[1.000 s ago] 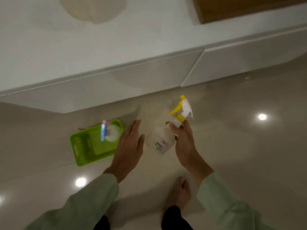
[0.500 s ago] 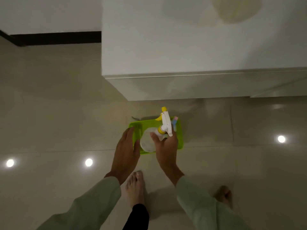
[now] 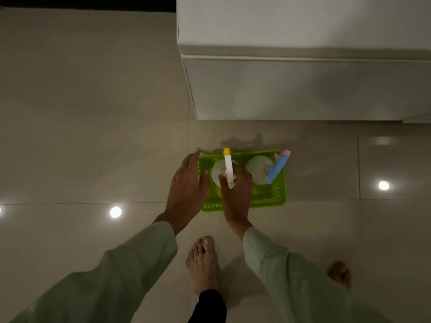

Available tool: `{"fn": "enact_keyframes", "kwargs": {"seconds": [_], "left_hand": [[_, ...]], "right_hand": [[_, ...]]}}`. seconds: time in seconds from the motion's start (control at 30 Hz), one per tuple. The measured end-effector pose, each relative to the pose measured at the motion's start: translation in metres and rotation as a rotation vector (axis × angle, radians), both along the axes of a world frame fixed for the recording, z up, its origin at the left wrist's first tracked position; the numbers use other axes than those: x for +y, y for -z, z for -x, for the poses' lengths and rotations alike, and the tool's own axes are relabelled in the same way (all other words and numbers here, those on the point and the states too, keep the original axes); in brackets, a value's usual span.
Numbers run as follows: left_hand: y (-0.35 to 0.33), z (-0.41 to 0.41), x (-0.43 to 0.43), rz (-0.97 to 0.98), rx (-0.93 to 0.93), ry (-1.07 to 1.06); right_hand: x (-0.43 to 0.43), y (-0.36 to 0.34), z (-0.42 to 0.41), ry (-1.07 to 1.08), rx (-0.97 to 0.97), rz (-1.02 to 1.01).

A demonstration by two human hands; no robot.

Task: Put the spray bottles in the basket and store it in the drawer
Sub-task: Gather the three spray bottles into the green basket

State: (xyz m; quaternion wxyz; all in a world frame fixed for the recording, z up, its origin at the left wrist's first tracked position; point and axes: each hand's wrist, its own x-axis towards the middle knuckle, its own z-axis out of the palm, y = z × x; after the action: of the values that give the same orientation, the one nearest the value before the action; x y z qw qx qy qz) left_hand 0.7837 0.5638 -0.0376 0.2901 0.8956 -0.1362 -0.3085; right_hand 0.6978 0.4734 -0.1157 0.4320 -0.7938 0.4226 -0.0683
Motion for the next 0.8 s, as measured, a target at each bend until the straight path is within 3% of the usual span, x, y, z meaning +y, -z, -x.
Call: {"fn": "enact_keyframes", "kwargs": {"seconds": [0.17, 0.3, 0.6, 0.8], "left_hand": [[-0.014, 0.003, 0.009, -0.022, 0.035, 0.034], [-0.064, 0.009, 0.008, -0.017, 0.037, 0.061], [-0.218, 0.003, -0.078, 0.225, -0.159, 0.122], [-0.284, -0.029, -0.164, 0.342, -0.313, 0.131]], "right_hand": [[-0.008, -0.013, 0.019, -0.061, 0.117, -0.106], [-0.027, -0.081, 0.033, -0.137, 0.041, -0.186], [-0.144, -0.270, -0.002, -0.072, -0.326, 0.092], [-0.239, -0.345, -0.049, 0.080, -0.462, 0.161]]}}
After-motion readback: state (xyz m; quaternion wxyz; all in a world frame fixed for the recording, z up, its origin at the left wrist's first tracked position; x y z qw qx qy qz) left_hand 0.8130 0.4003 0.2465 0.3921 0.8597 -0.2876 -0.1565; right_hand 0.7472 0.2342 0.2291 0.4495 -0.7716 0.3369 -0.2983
